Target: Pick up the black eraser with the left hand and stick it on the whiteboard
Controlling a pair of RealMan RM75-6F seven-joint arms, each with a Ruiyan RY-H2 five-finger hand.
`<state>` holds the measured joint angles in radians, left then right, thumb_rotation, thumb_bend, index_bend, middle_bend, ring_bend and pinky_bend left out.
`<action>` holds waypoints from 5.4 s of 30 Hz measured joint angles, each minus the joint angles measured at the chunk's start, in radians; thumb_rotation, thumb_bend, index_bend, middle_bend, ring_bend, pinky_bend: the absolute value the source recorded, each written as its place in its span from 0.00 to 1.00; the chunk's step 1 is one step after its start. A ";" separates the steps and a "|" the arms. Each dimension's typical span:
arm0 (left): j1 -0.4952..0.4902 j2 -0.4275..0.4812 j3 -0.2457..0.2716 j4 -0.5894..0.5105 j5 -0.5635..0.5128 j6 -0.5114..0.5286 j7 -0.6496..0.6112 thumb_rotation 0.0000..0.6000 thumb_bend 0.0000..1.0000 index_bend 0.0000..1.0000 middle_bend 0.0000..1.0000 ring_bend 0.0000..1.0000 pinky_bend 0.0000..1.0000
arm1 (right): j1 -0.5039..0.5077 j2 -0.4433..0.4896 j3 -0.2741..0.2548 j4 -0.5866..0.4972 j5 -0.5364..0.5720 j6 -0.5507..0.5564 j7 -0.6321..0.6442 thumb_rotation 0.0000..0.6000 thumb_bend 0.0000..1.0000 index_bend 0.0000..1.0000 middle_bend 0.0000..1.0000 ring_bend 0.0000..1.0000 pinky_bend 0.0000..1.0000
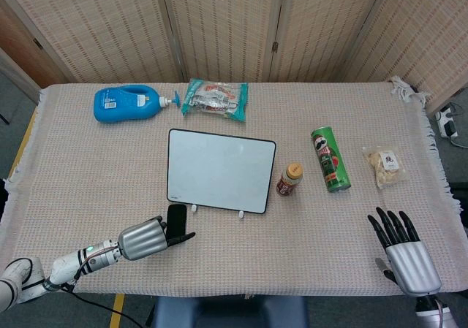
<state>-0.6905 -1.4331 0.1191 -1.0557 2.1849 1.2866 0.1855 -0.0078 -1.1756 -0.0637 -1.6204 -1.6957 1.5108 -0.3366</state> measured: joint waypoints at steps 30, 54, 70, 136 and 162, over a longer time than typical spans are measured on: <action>-0.108 -0.058 0.062 0.063 -0.039 -0.134 0.206 1.00 0.18 0.23 0.99 0.79 0.84 | -0.056 0.009 -0.017 -0.005 -0.021 0.072 0.019 1.00 0.29 0.00 0.00 0.03 0.00; -0.117 -0.031 0.070 -0.055 -0.084 -0.180 0.362 1.00 0.18 0.56 1.00 0.79 0.84 | -0.056 0.018 -0.018 -0.008 -0.029 0.059 0.031 1.00 0.29 0.00 0.00 0.04 0.00; -0.052 0.067 0.073 -0.170 -0.079 -0.004 0.353 1.00 0.18 0.61 1.00 0.82 0.85 | -0.051 0.014 -0.017 -0.012 -0.026 0.041 0.017 1.00 0.29 0.00 0.00 0.03 0.00; -0.028 -0.688 -0.306 0.171 -0.471 0.001 1.179 1.00 0.19 0.44 1.00 0.85 0.88 | -0.079 0.067 -0.030 -0.001 -0.096 0.124 0.130 1.00 0.30 0.00 0.00 0.03 0.00; 0.001 -0.633 -0.290 0.019 -0.526 0.038 1.248 1.00 0.18 0.07 1.00 0.82 0.88 | -0.088 0.065 -0.027 0.002 -0.098 0.130 0.126 1.00 0.29 0.00 0.00 0.03 0.00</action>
<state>-0.6890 -2.0659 -0.1708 -1.0364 1.6591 1.3244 1.4333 -0.0954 -1.1102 -0.0912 -1.6183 -1.7938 1.6407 -0.2106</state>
